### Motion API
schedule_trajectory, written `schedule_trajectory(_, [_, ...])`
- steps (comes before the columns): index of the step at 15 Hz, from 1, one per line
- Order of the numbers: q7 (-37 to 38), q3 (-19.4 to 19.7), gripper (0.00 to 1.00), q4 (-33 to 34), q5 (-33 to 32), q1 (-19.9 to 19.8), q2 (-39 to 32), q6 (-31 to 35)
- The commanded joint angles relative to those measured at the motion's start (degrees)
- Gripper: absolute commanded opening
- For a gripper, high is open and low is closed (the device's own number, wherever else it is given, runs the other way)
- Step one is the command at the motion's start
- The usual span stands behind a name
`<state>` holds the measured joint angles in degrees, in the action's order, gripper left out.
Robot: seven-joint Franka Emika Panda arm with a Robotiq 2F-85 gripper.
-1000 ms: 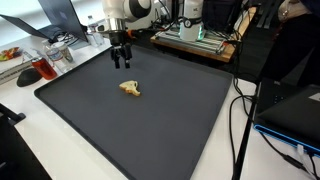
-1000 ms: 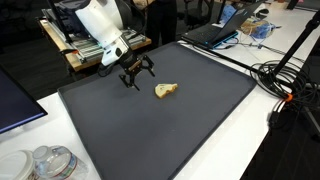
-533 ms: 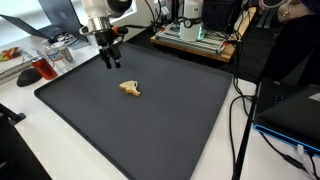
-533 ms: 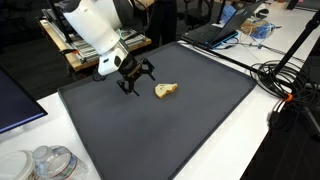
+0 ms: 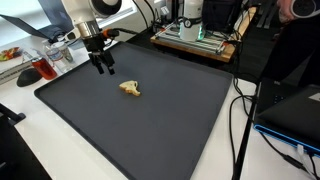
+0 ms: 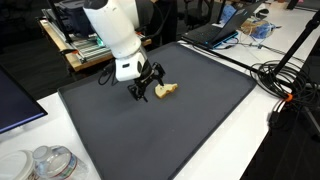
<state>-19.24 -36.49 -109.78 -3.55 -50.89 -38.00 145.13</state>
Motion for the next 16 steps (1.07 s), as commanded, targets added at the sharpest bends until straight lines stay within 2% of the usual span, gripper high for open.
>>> schedule_trajectory(1, [-2.6,11.4,1.00,6.9,1.8,13.5,1.7,-7.9])
schedule_trajectory(3, [-4.6,16.7,1.00,10.6,1.7,20.1,1.5,-12.8])
schedule_trajectory(7, [-15.5,22.4,1.00,17.2,1.5,28.4,-0.2,-18.7])
schedule_trajectory(11, [-27.0,24.5,1.00,20.8,1.3,32.3,-1.4,-21.1])
schedule_trajectory(16, [-40.7,25.2,1.00,23.3,0.7,35.3,-2.4,-23.8])
